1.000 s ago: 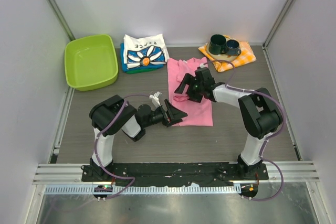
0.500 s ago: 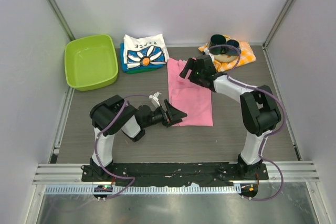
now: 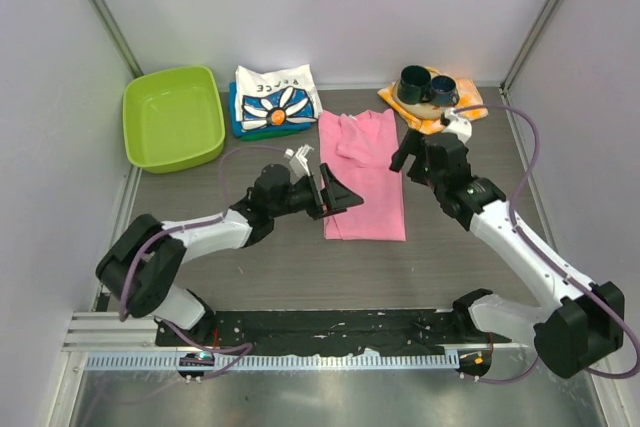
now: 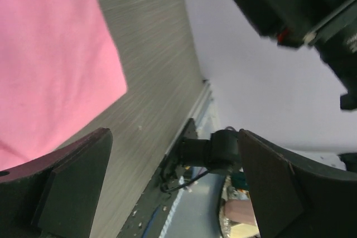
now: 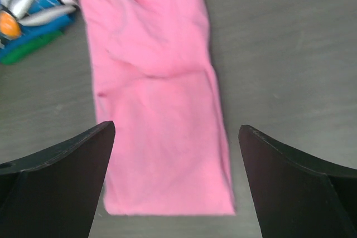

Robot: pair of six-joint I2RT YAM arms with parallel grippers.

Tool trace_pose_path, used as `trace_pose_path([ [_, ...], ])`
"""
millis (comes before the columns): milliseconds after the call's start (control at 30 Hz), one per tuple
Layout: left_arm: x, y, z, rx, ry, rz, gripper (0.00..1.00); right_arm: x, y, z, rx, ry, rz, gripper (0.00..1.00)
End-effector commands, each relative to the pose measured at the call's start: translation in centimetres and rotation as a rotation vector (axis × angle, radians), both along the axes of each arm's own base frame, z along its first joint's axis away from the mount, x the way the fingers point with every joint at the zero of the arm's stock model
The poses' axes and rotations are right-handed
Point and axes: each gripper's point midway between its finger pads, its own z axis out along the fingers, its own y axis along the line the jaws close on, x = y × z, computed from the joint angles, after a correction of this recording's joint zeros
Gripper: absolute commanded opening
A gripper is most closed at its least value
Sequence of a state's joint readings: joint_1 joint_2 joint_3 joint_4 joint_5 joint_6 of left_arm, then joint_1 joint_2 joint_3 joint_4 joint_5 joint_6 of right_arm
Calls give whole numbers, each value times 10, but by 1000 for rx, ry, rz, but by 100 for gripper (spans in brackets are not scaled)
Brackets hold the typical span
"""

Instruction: Fold and stack the t-shirts

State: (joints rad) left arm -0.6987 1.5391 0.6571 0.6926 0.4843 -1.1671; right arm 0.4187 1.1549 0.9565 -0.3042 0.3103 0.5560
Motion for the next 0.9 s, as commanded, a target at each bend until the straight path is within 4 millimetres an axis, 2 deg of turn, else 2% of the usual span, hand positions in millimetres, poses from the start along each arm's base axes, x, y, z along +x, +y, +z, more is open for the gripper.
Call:
trace_pose_path([
  [0,-20,56,-76,489,160,61,100,-51,-28,-63,-88,184,-33,98],
  [67,-24,68,-88,551,174,71,100,-67,-30,-75,-57,207,-31,92],
  [200,-39,78,-108,565,211,83,100,-90,-25,-87,8,231,7,91],
  [233,-46,83,-119,578,235,85,100,-94,-25,-89,15,233,8,90],
  [433,-59,79,-144,603,253,75,100,-110,-23,-105,49,271,29,87],
  [600,-50,72,-150,593,238,95,100,-111,-18,-110,69,273,47,87],
  [867,-29,89,-174,737,261,195,100,-111,-17,-112,82,268,48,86],
])
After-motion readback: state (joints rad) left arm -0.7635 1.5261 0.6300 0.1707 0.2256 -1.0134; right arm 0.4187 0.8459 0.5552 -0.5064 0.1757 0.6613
